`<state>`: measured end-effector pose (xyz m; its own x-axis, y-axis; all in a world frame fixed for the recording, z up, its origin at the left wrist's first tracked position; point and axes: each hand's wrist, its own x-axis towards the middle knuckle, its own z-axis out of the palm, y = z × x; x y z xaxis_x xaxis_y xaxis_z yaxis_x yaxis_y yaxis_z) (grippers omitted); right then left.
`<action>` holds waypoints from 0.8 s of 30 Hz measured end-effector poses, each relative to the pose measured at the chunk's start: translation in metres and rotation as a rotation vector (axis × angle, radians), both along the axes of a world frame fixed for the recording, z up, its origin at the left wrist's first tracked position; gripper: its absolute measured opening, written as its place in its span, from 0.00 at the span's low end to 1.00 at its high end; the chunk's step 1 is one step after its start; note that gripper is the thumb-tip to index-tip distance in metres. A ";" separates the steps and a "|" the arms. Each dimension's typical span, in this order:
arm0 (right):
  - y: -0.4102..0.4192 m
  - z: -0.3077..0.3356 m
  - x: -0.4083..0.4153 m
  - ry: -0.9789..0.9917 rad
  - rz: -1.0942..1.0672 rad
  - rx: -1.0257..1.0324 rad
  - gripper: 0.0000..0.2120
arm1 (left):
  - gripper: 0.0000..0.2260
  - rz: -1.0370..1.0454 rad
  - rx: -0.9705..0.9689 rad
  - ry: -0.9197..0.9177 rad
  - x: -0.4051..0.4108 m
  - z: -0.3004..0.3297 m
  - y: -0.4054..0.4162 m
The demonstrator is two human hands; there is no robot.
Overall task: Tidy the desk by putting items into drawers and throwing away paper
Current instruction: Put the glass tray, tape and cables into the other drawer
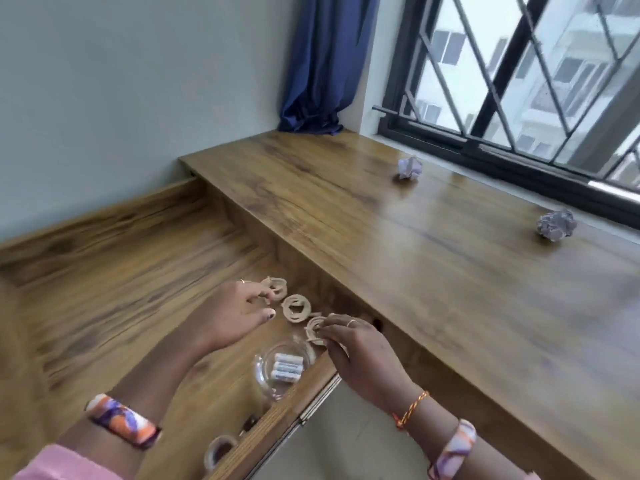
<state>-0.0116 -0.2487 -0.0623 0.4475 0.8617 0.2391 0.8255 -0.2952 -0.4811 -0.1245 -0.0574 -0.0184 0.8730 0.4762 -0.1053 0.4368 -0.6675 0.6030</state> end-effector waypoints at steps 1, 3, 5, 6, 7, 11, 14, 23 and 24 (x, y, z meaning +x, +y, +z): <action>0.015 0.000 -0.018 0.005 0.055 -0.014 0.10 | 0.13 0.068 -0.007 0.008 -0.026 0.000 0.014; 0.044 0.000 -0.056 0.018 0.176 -0.060 0.11 | 0.14 0.192 0.008 0.051 -0.075 -0.002 0.039; 0.072 -0.001 -0.098 0.018 0.318 -0.113 0.12 | 0.15 0.319 0.016 0.094 -0.127 -0.007 0.058; 0.084 0.001 -0.120 0.015 0.384 -0.151 0.13 | 0.16 0.384 0.014 0.120 -0.151 -0.009 0.065; 0.094 0.002 -0.139 0.009 0.444 -0.187 0.13 | 0.17 0.445 0.025 0.150 -0.170 -0.011 0.069; 0.125 0.007 -0.214 -0.065 0.699 -0.244 0.15 | 0.20 0.701 0.139 0.296 -0.240 -0.022 0.077; 0.135 0.003 -0.251 -0.134 0.911 -0.211 0.14 | 0.16 0.777 -0.043 0.345 -0.264 -0.038 0.080; 0.130 -0.014 -0.262 -0.349 0.946 -0.199 0.11 | 0.09 0.832 -0.509 0.146 -0.254 -0.050 0.095; 0.130 -0.013 -0.259 -0.341 0.936 -0.196 0.12 | 0.08 0.825 -0.512 0.155 -0.249 -0.048 0.095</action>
<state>-0.2709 -0.1188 -0.0757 -0.4928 0.8690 0.0450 0.8499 0.4918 -0.1893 -0.3734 0.0377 -0.0667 0.2464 0.7952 -0.5540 0.7473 0.2081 0.6311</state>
